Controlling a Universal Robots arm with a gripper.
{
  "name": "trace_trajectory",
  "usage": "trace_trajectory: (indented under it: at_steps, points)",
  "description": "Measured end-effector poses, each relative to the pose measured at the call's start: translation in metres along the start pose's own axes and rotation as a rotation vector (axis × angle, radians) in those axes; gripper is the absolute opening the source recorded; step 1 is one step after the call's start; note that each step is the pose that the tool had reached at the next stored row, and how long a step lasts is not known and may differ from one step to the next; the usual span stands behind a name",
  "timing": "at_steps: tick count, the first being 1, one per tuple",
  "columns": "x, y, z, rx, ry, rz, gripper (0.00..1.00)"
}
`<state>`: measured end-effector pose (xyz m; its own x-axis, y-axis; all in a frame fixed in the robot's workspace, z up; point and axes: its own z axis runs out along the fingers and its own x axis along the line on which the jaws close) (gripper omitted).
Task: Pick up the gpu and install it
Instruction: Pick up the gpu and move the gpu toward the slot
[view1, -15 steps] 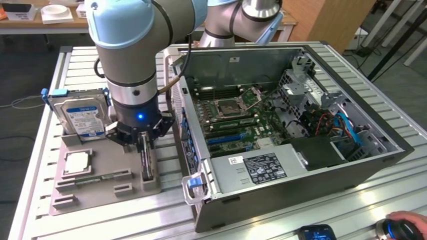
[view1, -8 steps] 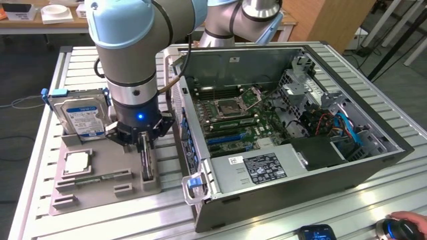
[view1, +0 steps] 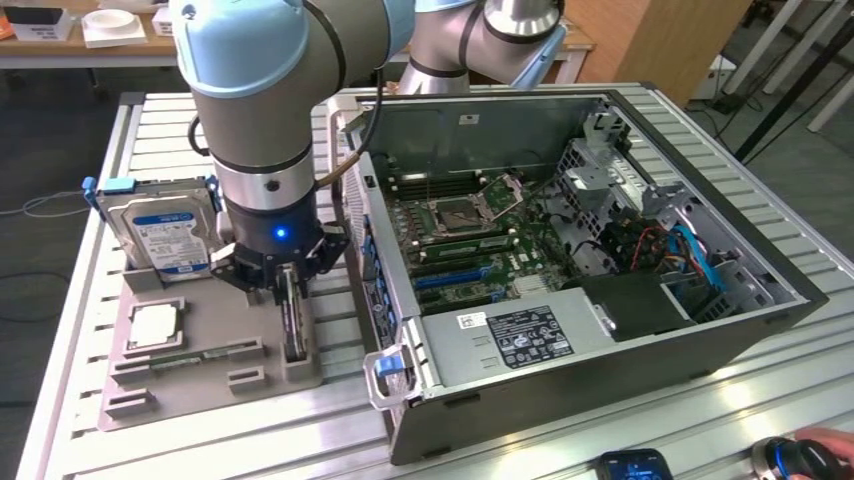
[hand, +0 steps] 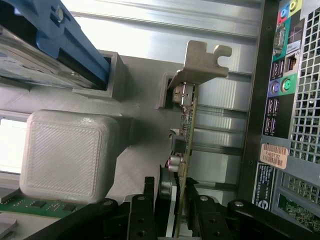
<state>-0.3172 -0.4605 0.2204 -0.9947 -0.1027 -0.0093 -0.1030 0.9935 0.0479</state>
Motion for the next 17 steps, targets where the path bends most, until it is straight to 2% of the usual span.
trace_trajectory:
  at_steps: [17]
  points:
    - [0.0000, 0.0000, 0.0002, 0.0001, -0.0012, 0.018, 0.35]
